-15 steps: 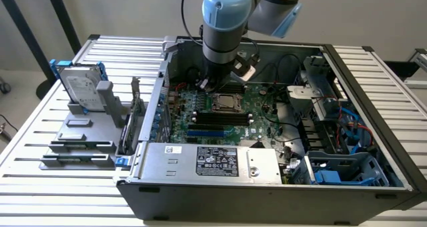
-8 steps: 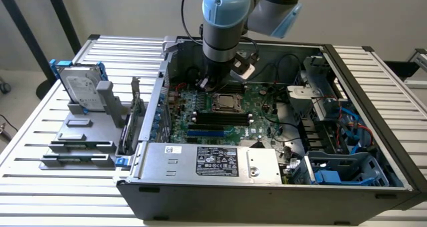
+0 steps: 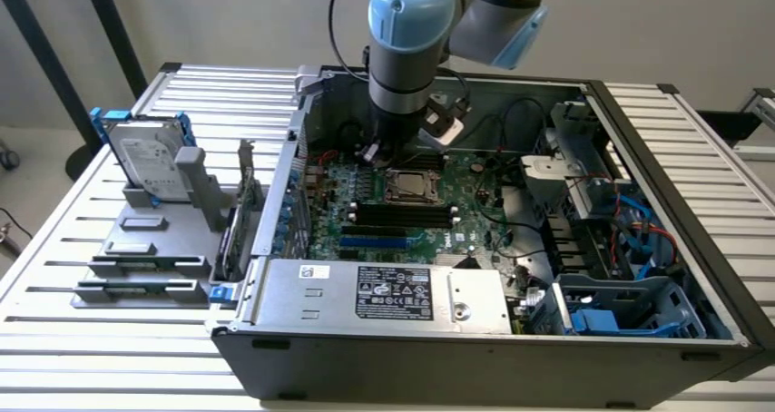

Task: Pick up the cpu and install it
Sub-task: 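Install the first cpu locking lever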

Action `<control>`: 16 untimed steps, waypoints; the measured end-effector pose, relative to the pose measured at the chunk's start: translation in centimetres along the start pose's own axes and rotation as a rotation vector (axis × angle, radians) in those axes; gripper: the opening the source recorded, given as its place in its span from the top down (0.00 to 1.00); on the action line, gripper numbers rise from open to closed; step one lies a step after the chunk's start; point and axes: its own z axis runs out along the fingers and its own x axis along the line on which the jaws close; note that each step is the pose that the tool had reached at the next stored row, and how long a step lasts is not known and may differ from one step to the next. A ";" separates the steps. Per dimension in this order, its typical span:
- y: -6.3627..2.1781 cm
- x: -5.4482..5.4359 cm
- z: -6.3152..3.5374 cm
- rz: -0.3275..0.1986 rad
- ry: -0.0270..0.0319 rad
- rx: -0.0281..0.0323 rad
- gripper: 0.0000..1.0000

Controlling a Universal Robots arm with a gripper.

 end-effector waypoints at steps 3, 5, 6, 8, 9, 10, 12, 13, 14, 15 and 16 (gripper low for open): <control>0.26 0.2 0.06 0.000 0.0002 0.0000 0.89; 0.44 0.3 0.10 0.000 0.0001 -0.0001 0.89; 0.52 0.4 0.13 0.000 0.0000 -0.0002 0.89; 0.57 0.5 0.18 0.000 -0.0013 -0.0011 0.89; 0.54 0.5 0.22 0.000 -0.0023 -0.0019 0.89; 0.50 0.6 0.28 0.000 -0.0034 -0.0029 0.89; 0.40 0.7 0.39 0.000 -0.0072 -0.0061 0.89; 0.37 0.8 0.43 0.000 -0.0092 -0.0077 0.89; 0.39 0.8 0.46 0.000 -0.0107 -0.0090 0.89; 0.40 0.8 0.48 0.000 -0.0126 -0.0106 0.89; 0.43 0.8 0.51 0.000 -0.0145 -0.0120 0.89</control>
